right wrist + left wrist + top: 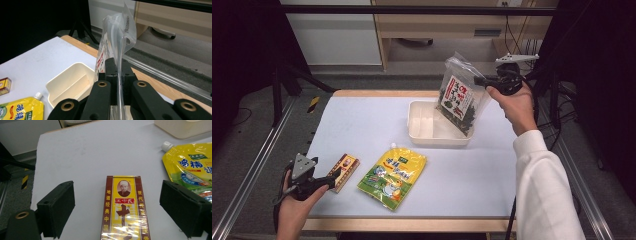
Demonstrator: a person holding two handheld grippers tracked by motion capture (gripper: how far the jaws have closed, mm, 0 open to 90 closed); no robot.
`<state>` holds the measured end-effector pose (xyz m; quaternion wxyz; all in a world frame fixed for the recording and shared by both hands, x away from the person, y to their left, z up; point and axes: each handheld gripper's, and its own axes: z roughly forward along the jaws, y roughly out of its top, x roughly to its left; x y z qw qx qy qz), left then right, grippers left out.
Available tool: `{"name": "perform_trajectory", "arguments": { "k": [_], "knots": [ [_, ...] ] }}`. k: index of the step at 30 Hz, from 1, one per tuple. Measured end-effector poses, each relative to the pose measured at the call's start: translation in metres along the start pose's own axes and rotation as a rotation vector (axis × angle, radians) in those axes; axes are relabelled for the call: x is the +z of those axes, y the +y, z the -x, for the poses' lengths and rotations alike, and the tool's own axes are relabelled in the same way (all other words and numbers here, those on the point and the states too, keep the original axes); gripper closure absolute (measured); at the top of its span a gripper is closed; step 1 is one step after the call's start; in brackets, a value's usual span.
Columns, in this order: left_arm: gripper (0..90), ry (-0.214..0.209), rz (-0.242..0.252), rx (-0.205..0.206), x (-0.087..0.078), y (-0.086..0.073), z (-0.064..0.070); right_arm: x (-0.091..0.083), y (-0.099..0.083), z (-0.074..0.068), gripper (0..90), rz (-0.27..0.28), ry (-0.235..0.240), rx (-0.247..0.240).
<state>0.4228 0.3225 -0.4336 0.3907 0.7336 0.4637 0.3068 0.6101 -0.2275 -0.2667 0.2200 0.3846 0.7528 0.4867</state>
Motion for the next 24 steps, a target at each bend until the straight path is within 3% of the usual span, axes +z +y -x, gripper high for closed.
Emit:
{"name": "perform_trajectory", "arguments": {
  "k": [6, 24],
  "knots": [
    [12.5, 0.0, -0.001, -0.002, 0.0, 0.0, -0.001, 0.012, -0.015, 0.002, 87.9, -0.025, 0.009, 0.018],
    [12.4, -0.004, -0.003, 0.002, 0.001, 0.0, 0.001, 0.014, -0.032, 0.007, 85.9, -0.032, 0.022, 0.052]
  ]
}}
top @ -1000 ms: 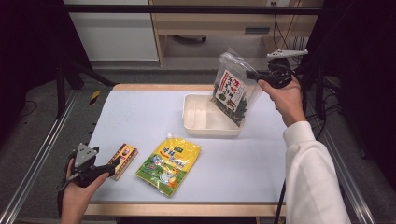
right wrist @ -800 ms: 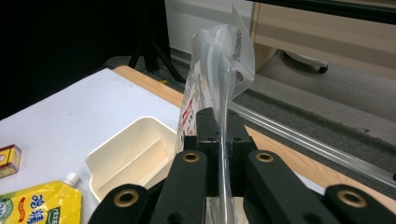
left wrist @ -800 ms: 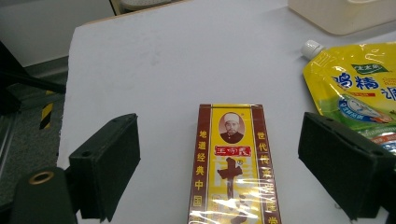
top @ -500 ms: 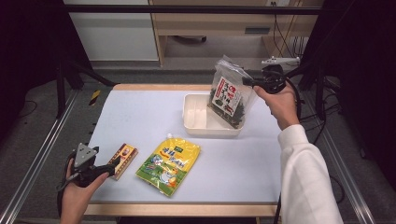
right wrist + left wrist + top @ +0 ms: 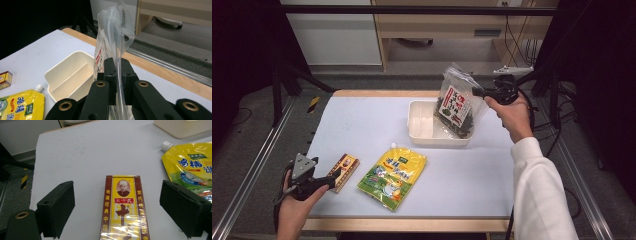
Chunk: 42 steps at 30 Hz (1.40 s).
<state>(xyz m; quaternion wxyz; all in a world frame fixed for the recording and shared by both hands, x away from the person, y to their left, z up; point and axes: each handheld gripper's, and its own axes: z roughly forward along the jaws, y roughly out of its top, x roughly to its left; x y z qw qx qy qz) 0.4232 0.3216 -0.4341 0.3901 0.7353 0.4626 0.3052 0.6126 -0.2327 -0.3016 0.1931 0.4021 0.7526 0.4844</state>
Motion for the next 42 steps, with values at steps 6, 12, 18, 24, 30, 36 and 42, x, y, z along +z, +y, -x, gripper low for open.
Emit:
{"name": "perform_trajectory", "arguments": {
  "k": [6, 12, 18, 24, 30, 36, 42],
  "knots": [
    [12.4, 0.004, 0.003, -0.004, -0.001, 0.0, -0.001, -0.003, 0.001, -0.002, 74.8, -0.001, 0.001, 0.005],
    [12.3, 0.005, 0.001, -0.002, -0.001, 0.0, -0.001, -0.006, 0.002, -0.006, 58.0, 0.007, -0.003, 0.005],
    [12.2, 0.01, 0.003, 0.001, -0.001, 0.0, -0.002, -0.023, 0.004, -0.019, 33.7, 0.056, -0.041, -0.019],
    [12.2, 0.01, 0.009, 0.008, 0.0, 0.001, 0.0, -0.046, 0.004, -0.031, 23.7, 0.091, -0.049, -0.023],
    [12.1, 0.006, 0.011, 0.024, 0.0, 0.002, 0.003, -0.073, -0.007, -0.049, 16.2, 0.118, -0.076, -0.043],
    [11.7, -0.003, 0.015, 0.027, 0.001, 0.003, 0.005, -0.103, -0.023, -0.07, 14.8, 0.154, -0.099, -0.052],
    [11.3, -0.011, 0.019, 0.042, 0.001, 0.005, 0.009, -0.111, -0.034, -0.082, 15.5, 0.169, -0.107, -0.048]
  ]
}}
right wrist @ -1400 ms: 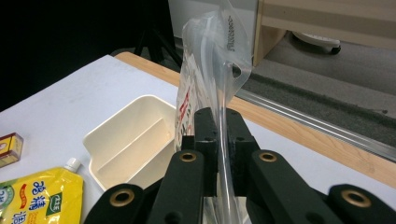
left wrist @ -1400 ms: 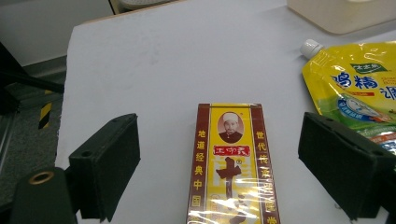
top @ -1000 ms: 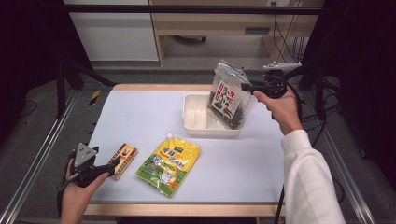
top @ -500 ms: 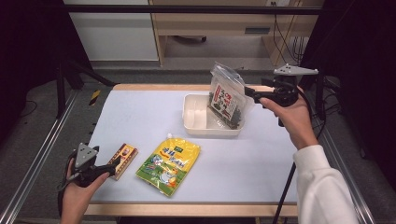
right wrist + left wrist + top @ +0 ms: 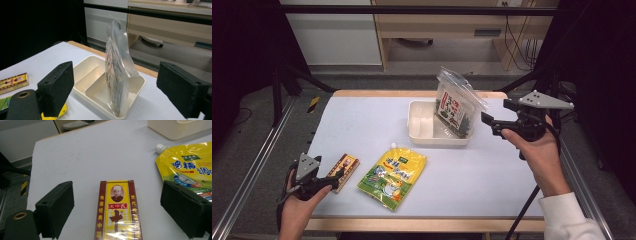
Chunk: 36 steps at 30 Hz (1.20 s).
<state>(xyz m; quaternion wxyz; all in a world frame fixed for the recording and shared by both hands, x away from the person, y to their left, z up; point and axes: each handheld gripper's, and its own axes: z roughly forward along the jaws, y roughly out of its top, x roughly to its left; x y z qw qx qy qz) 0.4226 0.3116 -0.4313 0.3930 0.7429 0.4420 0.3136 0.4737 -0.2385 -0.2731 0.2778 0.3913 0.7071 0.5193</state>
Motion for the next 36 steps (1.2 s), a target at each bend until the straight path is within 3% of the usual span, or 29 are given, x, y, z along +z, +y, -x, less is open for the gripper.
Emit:
{"name": "perform_trajectory", "arguments": {
  "k": [9, 15, 19, 27, 36],
  "knots": [
    [10.7, -0.01, 0.008, -0.002, -0.002, 0.001, 0.002, -0.002, -0.019, -0.02, 13.9, -0.026, -0.006, 0.034],
    [10.7, -0.031, 0.013, 0.021, -0.001, 0.004, 0.01, 0.004, -0.034, -0.038, 21.7, -0.024, -0.01, 0.029],
    [10.7, -0.042, 0.013, 0.037, -0.001, 0.005, 0.015, 0.013, -0.046, -0.051, 26.4, -0.039, 0.016, 0.036],
    [11.0, -0.05, 0.018, 0.044, -0.001, 0.006, 0.019, 0.04, -0.068, -0.073, 30.6, -0.081, 0.07, 0.035],
    [11.3, -0.056, 0.014, 0.058, 0.0, 0.007, 0.023, 0.087, -0.086, -0.095, 33.1, -0.145, 0.132, 0.04]
  ]
}}
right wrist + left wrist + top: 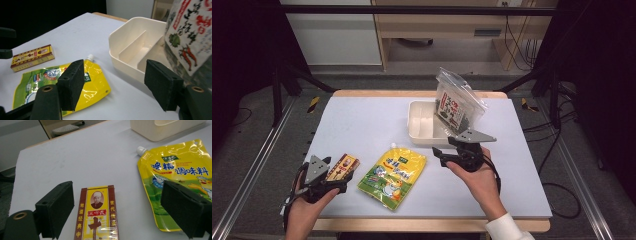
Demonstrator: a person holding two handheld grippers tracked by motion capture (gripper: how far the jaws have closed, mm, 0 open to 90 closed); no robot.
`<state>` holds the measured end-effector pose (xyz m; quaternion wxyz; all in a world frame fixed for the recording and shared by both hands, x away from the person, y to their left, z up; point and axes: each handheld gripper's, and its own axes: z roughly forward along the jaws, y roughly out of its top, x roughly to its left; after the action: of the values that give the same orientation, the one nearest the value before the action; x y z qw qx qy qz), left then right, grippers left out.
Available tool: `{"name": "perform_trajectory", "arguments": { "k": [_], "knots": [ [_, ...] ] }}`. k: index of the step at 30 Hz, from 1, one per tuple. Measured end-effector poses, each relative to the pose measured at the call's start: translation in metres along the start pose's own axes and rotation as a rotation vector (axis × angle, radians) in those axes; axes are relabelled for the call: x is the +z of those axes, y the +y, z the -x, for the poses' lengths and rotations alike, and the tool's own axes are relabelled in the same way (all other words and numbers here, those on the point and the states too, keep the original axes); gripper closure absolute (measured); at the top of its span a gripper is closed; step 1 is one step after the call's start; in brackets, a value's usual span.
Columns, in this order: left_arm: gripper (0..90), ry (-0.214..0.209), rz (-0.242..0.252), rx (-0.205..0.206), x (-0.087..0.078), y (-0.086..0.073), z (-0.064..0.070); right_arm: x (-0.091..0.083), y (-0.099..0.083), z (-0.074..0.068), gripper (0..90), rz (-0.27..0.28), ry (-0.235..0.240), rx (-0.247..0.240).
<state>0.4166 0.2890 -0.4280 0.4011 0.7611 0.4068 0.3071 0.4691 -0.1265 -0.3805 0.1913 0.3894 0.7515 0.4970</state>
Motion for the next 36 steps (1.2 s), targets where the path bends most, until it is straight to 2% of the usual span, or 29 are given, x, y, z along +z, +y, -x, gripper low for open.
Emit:
{"name": "perform_trajectory", "arguments": {
  "k": [11, 15, 17, 18, 19, 20, 22, 27, 33, 36],
  "knots": [
    [11.5, -0.001, -0.008, 0.006, 0.002, 0.001, 0.002, 0.026, -0.004, -0.002, 33.4, -0.012, -0.009, 0.023],
    [11.5, -0.011, 0.005, 0.012, 0.0, 0.002, 0.007, 0.031, -0.011, -0.005, 33.9, -0.004, -0.002, 0.034],
    [11.8, -0.027, 0.004, 0.011, 0.001, 0.003, 0.012, 0.033, -0.015, -0.005, 34.6, -0.02, -0.001, 0.044],
    [12.2, -0.037, 0.001, 0.012, 0.002, 0.004, 0.015, 0.036, -0.02, -0.005, 38.9, -0.02, -0.005, 0.06],
    [12.2, -0.044, -0.001, 0.017, 0.003, 0.005, 0.018, 0.036, -0.02, -0.005, 38.9, -0.02, -0.005, 0.06],
    [12.4, -0.05, -0.005, 0.028, 0.004, 0.005, 0.022, 0.041, -0.024, -0.006, 40.1, -0.044, -0.001, 0.05],
    [12.5, -0.065, -0.012, 0.041, 0.005, 0.007, 0.028, 0.044, -0.025, -0.007, 41.8, -0.056, -0.001, 0.044],
    [13.3, -0.087, -0.032, 0.06, 0.009, 0.007, 0.037, 0.056, -0.028, -0.011, 47.8, -0.101, 0.006, 0.056],
    [13.4, -0.081, -0.037, 0.056, 0.01, 0.006, 0.034, 0.072, -0.033, -0.011, 50.0, -0.155, 0.008, 0.06],
    [13.4, -0.08, -0.034, 0.05, 0.011, 0.007, 0.034, 0.079, -0.035, -0.009, 50.0, -0.187, -0.008, 0.065]
  ]
}}
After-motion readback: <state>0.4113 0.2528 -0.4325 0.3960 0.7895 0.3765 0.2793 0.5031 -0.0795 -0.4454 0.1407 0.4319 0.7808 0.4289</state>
